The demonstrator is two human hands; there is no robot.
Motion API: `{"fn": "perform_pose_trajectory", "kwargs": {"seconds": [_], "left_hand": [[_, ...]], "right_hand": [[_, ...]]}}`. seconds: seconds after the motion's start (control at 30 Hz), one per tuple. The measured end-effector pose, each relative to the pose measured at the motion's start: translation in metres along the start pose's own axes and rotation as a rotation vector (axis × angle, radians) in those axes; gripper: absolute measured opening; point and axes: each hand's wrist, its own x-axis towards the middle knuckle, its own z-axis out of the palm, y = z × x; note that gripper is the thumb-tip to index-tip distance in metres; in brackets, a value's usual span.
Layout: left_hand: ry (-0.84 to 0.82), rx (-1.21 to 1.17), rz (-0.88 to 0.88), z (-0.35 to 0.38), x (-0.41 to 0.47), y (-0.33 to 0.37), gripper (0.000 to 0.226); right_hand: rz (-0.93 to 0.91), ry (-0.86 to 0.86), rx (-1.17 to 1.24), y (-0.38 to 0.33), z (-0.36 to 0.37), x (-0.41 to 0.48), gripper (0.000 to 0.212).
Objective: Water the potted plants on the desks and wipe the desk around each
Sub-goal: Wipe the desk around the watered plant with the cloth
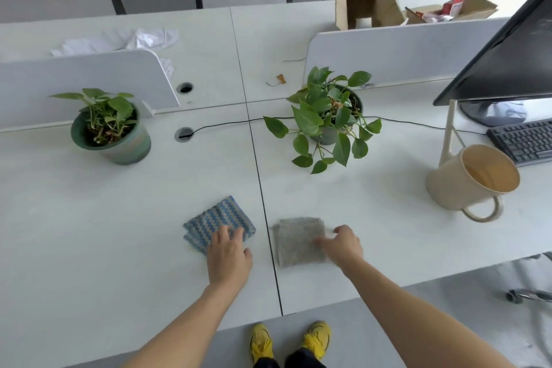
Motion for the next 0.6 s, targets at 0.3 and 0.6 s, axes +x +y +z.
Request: {"fn": "perform_pose_trajectory", "kwargs": {"seconds": [0.3,0.6], "left_hand": [[-0.302,0.236,0.197,0.011,-0.012,0.017,0.058],[-0.112,-0.378,-0.077,-0.021,0.009,-0.005,0.036]], "right_hand": [[-0.084,-0.076,0.609,-0.014,-0.032,0.009,0.009],[-0.298,-0.282,0.704,-0.086,-0.035,-0.035,0.008]]}}
